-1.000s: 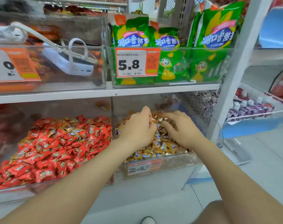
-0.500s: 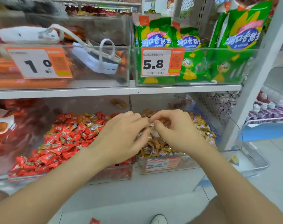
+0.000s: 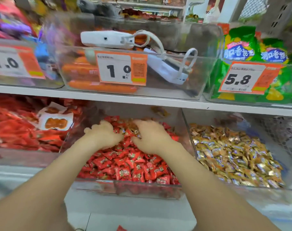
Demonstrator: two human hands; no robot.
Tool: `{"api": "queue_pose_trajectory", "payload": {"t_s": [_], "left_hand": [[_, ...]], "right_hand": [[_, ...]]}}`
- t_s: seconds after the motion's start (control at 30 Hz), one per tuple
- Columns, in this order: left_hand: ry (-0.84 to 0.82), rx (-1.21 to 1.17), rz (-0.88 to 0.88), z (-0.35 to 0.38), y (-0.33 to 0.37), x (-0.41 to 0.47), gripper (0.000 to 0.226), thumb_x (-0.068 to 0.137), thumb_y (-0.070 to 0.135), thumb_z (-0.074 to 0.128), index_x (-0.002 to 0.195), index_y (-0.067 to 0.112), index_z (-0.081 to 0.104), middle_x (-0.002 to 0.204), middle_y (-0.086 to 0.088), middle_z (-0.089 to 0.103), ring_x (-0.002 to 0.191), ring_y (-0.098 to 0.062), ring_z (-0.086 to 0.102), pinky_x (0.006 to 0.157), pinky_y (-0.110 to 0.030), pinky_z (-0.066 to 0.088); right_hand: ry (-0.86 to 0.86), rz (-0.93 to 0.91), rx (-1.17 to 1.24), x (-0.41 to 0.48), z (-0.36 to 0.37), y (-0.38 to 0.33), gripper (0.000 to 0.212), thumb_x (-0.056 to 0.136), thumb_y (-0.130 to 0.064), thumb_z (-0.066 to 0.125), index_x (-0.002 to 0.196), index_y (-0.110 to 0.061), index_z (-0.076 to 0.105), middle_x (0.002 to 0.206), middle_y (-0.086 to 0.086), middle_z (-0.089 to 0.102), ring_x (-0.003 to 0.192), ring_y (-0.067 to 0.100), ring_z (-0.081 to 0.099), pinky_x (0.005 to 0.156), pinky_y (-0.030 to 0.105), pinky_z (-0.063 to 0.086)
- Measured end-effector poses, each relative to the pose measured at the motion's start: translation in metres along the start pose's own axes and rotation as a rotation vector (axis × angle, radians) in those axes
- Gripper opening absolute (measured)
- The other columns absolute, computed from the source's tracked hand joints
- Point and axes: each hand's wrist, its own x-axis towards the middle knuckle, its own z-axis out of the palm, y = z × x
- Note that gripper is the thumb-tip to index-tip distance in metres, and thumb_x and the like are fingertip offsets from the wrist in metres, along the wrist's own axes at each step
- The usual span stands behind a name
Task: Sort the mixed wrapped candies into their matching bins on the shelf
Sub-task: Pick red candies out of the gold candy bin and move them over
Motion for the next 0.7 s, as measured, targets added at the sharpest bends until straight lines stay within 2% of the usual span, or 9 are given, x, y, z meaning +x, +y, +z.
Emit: {"api": "queue_pose_trajectory", "payload": {"t_s": [0.07, 0.17, 0.23, 0.3, 0.37, 0.4, 0.5, 0.6, 0.7], "left_hand": [[-0.107, -0.174, 0.003, 0.006, -0.005, 0.018, 0.101, 0.078, 0.058, 0.071, 0.151, -0.005, 0.040, 0.139, -0.020, 0.058, 0.123, -0.034, 0.060, 0.101, -0.035, 0.051], [-0.136, -0.467, -0.015, 0.014, -0.010, 0.035, 0.077, 0.078, 0.056, 0.067, 0.132, 0.001, 0.059, 0.117, -0.014, 0.070, 0.099, -0.029, 0.069, 0.076, -0.029, 0.053], [-0.107, -0.609, -0.054, 0.017, -0.010, 0.040, 0.080, 0.080, 0.068, 0.057, 0.132, 0.007, 0.059, 0.128, -0.014, 0.067, 0.110, -0.032, 0.067, 0.090, -0.034, 0.055], [-0.076, -0.616, -0.114, 0.019, -0.008, 0.040, 0.100, 0.077, 0.081, 0.047, 0.149, 0.013, 0.050, 0.151, -0.019, 0.050, 0.132, -0.039, 0.054, 0.111, -0.046, 0.047], [-0.074, -0.584, -0.127, 0.022, -0.004, 0.038, 0.098, 0.087, 0.078, 0.045, 0.160, 0.012, 0.034, 0.163, -0.022, 0.031, 0.144, -0.042, 0.040, 0.121, -0.047, 0.035], [-0.085, -0.628, -0.112, 0.025, -0.003, 0.039, 0.100, 0.086, 0.079, 0.046, 0.160, 0.013, 0.035, 0.163, -0.019, 0.034, 0.144, -0.040, 0.042, 0.121, -0.047, 0.035], [-0.093, -0.824, -0.064, 0.029, 0.000, 0.038, 0.100, 0.076, 0.089, 0.049, 0.148, 0.019, 0.055, 0.148, -0.006, 0.059, 0.131, -0.031, 0.058, 0.112, -0.041, 0.045], [-0.124, -0.944, -0.046, 0.031, 0.006, 0.039, 0.090, 0.077, 0.088, 0.048, 0.141, 0.026, 0.062, 0.138, -0.001, 0.066, 0.122, -0.025, 0.063, 0.109, -0.041, 0.047], [-0.164, -1.075, -0.022, 0.030, 0.010, 0.037, 0.066, 0.085, 0.079, 0.049, 0.118, 0.030, 0.076, 0.113, 0.000, 0.078, 0.105, -0.023, 0.073, 0.104, -0.044, 0.054]], "right_hand": [[-0.084, -0.023, 0.067, 0.018, 0.010, -0.010, 0.079, 0.077, -0.049, 0.059, 0.152, -0.041, 0.038, 0.150, 0.009, 0.052, 0.139, 0.043, 0.046, 0.113, 0.055, 0.044], [-0.216, -0.004, 0.068, 0.036, 0.017, -0.011, 0.093, 0.067, -0.052, 0.057, 0.154, -0.053, 0.024, 0.160, 0.002, 0.044, 0.150, 0.040, 0.034, 0.120, 0.060, 0.032], [-0.313, 0.031, 0.031, 0.042, 0.011, -0.010, 0.089, 0.069, -0.054, 0.062, 0.153, -0.043, 0.035, 0.152, 0.002, 0.054, 0.144, 0.035, 0.046, 0.116, 0.048, 0.039], [-0.321, 0.082, 0.059, 0.048, 0.003, -0.007, 0.071, 0.073, -0.050, 0.071, 0.139, -0.030, 0.054, 0.128, 0.000, 0.066, 0.121, 0.029, 0.064, 0.090, 0.030, 0.050], [-0.274, 0.128, 0.094, 0.051, -0.002, -0.005, 0.068, 0.075, -0.046, 0.077, 0.136, -0.026, 0.056, 0.126, 0.001, 0.066, 0.112, 0.026, 0.065, 0.081, 0.027, 0.049], [-0.267, 0.141, 0.100, 0.050, -0.004, -0.005, 0.072, 0.075, -0.044, 0.079, 0.140, -0.025, 0.053, 0.128, 0.002, 0.065, 0.112, 0.025, 0.064, 0.081, 0.028, 0.049], [-0.346, 0.133, 0.125, 0.048, -0.009, -0.010, 0.093, 0.072, -0.034, 0.084, 0.153, -0.025, 0.041, 0.132, 0.004, 0.062, 0.109, 0.022, 0.063, 0.085, 0.032, 0.057], [-0.343, 0.159, 0.367, 0.045, -0.016, -0.012, 0.080, 0.072, -0.015, 0.083, 0.145, -0.021, 0.051, 0.126, 0.009, 0.064, 0.096, 0.017, 0.060, 0.088, 0.041, 0.060], [-0.312, 0.182, 0.541, 0.041, -0.019, -0.012, 0.078, 0.070, -0.011, 0.083, 0.140, -0.027, 0.052, 0.121, 0.002, 0.062, 0.096, 0.011, 0.057, 0.073, 0.029, 0.053]]}}
